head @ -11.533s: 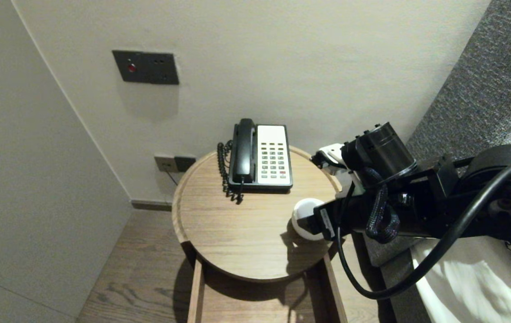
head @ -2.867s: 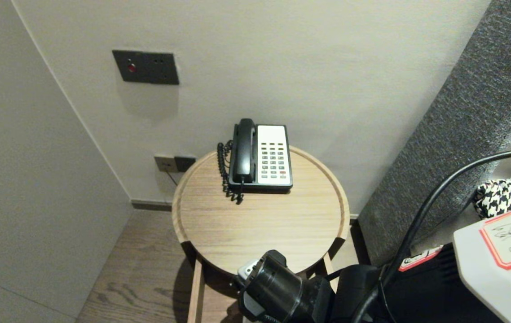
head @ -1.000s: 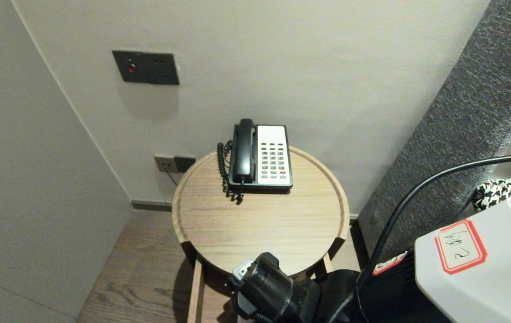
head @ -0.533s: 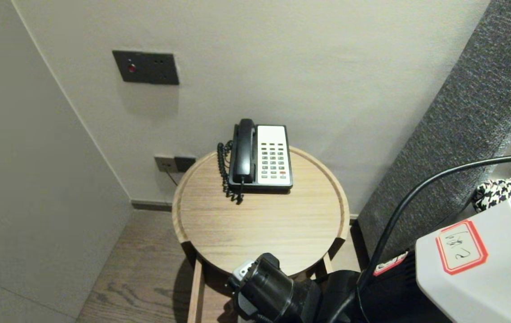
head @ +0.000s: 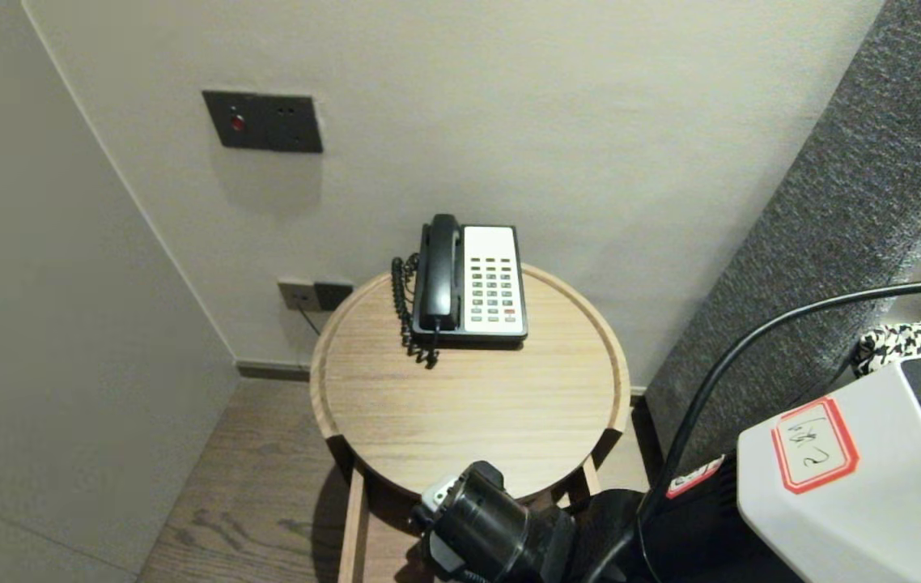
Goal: Put the remote controls on the table in the drawer one by one
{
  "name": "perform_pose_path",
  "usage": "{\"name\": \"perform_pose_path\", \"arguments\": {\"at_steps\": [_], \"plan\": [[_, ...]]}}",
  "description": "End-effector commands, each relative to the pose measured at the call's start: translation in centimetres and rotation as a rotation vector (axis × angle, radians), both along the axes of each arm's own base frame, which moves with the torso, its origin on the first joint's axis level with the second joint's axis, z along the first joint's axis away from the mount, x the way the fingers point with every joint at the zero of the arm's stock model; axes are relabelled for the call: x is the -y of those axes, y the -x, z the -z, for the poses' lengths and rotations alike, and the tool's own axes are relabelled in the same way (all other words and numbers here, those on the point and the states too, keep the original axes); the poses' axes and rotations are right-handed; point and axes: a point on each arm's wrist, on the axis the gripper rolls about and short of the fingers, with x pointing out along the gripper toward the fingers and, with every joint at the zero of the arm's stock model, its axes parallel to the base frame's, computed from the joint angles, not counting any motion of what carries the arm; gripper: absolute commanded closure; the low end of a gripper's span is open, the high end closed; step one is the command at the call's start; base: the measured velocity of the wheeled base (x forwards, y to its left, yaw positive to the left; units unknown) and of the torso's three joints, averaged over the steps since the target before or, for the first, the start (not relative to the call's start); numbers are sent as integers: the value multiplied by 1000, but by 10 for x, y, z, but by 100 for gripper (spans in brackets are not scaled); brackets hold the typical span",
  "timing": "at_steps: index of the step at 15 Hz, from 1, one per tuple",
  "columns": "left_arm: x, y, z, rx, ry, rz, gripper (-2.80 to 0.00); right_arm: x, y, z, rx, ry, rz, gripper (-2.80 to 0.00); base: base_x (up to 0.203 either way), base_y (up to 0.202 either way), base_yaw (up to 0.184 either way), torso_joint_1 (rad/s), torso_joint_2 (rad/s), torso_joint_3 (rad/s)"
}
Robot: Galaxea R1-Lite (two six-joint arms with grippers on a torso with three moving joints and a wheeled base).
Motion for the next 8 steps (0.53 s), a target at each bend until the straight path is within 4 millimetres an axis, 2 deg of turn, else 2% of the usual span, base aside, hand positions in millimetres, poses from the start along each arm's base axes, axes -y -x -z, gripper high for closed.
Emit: {"name": "perform_pose_path", "arguments": {"at_steps": [1, 8], "plan": [[0, 0, 1, -1, 0, 0, 0, 0, 0, -1, 3, -5, 2, -280, 0, 0, 0, 0, 0, 0], [0, 0, 0, 2, 0, 0, 0, 5, 3, -15, 40, -21, 15, -280, 0, 0, 0, 0, 0, 0]]}}
